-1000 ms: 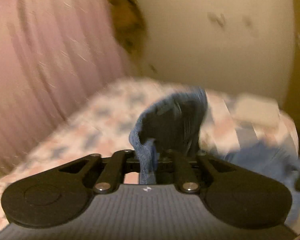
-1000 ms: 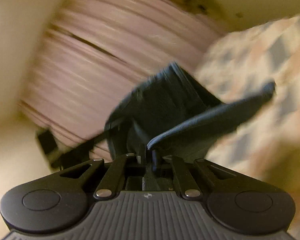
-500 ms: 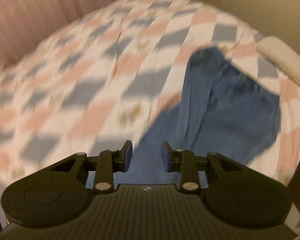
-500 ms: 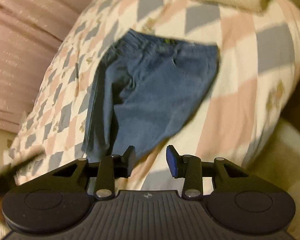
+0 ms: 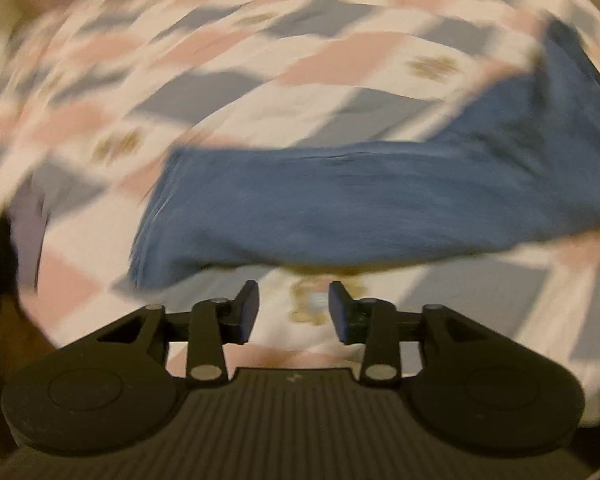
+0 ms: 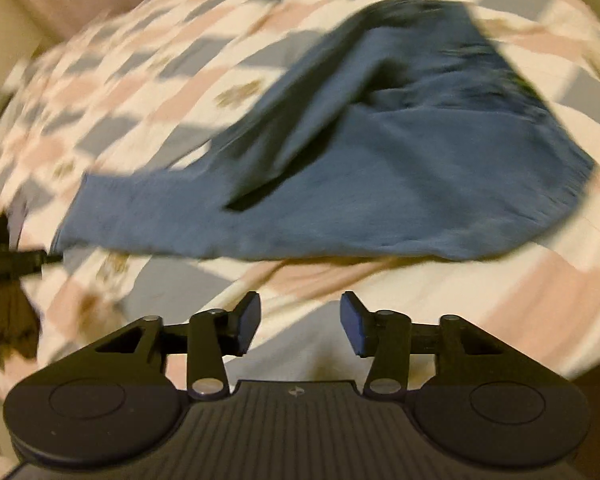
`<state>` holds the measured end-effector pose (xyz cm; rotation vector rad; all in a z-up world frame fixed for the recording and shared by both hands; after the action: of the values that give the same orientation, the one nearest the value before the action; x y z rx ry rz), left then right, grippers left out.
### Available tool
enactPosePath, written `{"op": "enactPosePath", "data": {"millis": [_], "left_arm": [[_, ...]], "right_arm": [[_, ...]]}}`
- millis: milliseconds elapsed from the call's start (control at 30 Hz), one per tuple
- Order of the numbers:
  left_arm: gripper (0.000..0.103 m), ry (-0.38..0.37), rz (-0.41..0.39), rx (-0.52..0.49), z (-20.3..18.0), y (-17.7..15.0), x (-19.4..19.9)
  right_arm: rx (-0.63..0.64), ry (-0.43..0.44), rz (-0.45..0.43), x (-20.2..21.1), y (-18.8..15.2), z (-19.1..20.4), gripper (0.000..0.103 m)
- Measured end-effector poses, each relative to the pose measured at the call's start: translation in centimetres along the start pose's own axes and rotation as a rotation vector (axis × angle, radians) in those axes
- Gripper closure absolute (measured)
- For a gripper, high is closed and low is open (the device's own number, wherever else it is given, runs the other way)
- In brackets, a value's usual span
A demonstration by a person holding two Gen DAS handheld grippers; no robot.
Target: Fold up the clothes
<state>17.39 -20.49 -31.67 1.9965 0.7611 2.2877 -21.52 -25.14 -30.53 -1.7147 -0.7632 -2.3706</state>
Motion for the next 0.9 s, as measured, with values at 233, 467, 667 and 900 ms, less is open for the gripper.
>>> {"op": "enactPosePath", "data": {"millis": [233, 467, 667, 900], "left_arm": [[0.067, 0.017, -0.016, 0.245, 9.4, 4.1, -2.3], [0.068, -0.088, -0.049, 0.051, 2.0, 5.4, -0.9], [0.068, -0.27, -0.028, -0.022, -10.1, 3.2, 0.1], [0.064, -0.349, -0.031, -0.041, -22.6, 1.2, 2.8]], "right_arm": [[0.268, -0.009, 0.033, -4.7, 2.1, 5.7, 0.049], [0.386, -0.103, 0.021, -4.6, 3.6, 5.4, 0.049], [0.307, -0.173, 0.015, -1.8, 4.6, -1.2, 0.049], [0.3, -0.177, 0.02, 2.3, 7.0, -14.0, 0.049]]}}
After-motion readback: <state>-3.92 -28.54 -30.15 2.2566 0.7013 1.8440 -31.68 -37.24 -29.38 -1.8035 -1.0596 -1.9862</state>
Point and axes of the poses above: each gripper's, at about its wrist camera, not at the fingertips, and x roughly against the way its jaws point, z to its left, y to its top, the point moved 6 cm from there along -x, roughly the way its jaws point, and after that the axes turned 11 degrees about x, right-handed, at the moved point
